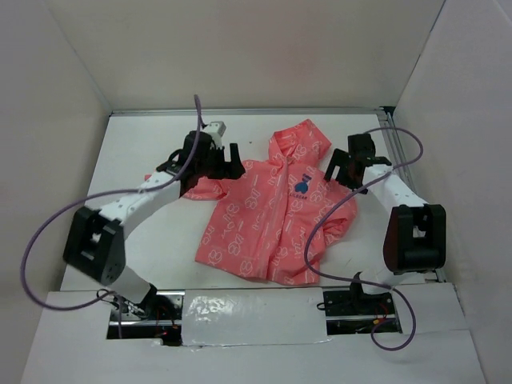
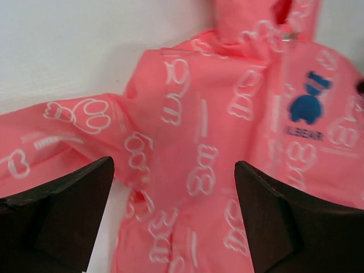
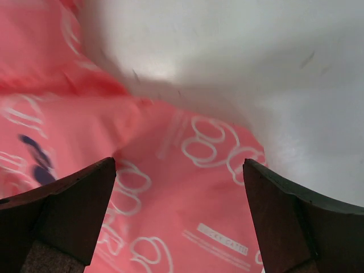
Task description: Zip up the jacket
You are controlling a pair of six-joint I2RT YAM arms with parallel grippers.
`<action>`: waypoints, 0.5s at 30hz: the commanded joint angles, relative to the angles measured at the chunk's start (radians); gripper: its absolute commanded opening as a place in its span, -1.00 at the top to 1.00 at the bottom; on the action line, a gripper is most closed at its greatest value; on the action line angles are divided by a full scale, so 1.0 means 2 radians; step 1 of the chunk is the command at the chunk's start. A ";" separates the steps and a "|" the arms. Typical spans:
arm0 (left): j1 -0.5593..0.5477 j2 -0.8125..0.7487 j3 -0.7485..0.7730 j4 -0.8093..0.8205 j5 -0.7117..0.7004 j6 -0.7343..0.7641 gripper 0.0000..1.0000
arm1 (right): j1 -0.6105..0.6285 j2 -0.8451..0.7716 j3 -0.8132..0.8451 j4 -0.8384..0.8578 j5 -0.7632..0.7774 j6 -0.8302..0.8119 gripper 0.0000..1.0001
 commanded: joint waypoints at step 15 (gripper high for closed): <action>0.023 0.293 0.171 -0.106 -0.033 0.051 -0.07 | -0.017 0.043 -0.057 -0.013 0.001 0.053 1.00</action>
